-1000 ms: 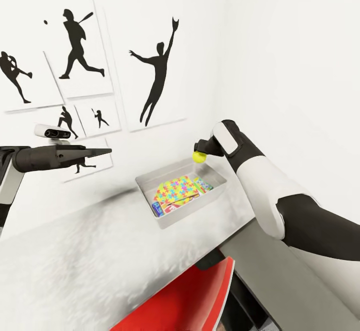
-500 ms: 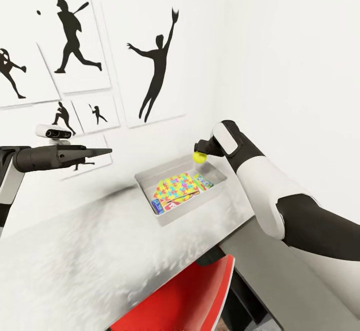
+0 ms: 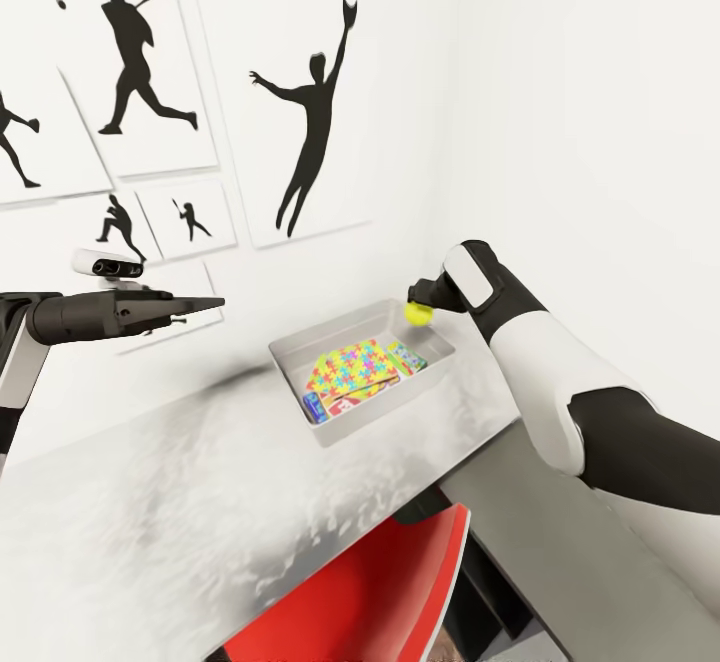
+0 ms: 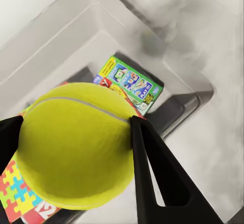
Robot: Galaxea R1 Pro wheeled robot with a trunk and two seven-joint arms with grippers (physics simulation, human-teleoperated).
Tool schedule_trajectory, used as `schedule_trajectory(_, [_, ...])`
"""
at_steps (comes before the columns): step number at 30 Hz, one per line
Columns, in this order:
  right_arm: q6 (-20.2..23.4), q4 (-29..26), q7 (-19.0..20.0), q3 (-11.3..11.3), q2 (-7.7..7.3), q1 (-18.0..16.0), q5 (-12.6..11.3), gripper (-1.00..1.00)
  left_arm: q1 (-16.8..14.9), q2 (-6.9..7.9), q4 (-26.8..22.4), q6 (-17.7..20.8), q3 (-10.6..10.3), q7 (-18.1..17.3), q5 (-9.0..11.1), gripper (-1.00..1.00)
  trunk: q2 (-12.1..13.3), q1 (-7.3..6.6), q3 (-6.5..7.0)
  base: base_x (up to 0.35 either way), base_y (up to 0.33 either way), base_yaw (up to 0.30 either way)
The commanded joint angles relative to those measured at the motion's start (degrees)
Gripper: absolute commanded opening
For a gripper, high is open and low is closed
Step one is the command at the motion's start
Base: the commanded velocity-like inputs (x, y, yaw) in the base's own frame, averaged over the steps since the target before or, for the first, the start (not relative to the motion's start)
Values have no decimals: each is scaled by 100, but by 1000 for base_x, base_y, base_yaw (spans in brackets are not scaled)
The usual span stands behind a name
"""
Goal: Put all the toys in the child's room - the three board games (two on the bed and one on the table), the two jigsaw puzzles on the table, and the tennis ball on the table - inside the toy box on the table in the child's room.
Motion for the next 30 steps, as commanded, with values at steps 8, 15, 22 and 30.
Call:
schedule_trajectory(8, [-14, -10, -84, 34, -128, -6, -81, -100, -6, 2, 0, 60, -5, -19, 5, 100, -13, 3, -88, 0, 0, 0])
schedule_trajectory(15, [-160, 4, -84, 35, -157, -6, -83, -100, -5, 2, -6, 66, -7, -20, 4, 100, -13, 3, -154, 0, 0, 0])
schedule_trajectory(22, [-228, 10, -86, 39, -144, -6, -81, -100, -4, 2, -9, 78, 1, -24, 6, 100, -13, 3, -221, 0, 0, 0])
schedule_trajectory(30, [-252, 5, -90, 23, -97, -6, 401, -100, -69, -39, -47, 93, 25, -24, 60, 100, -13, 3, -297, 0, 0, 0])
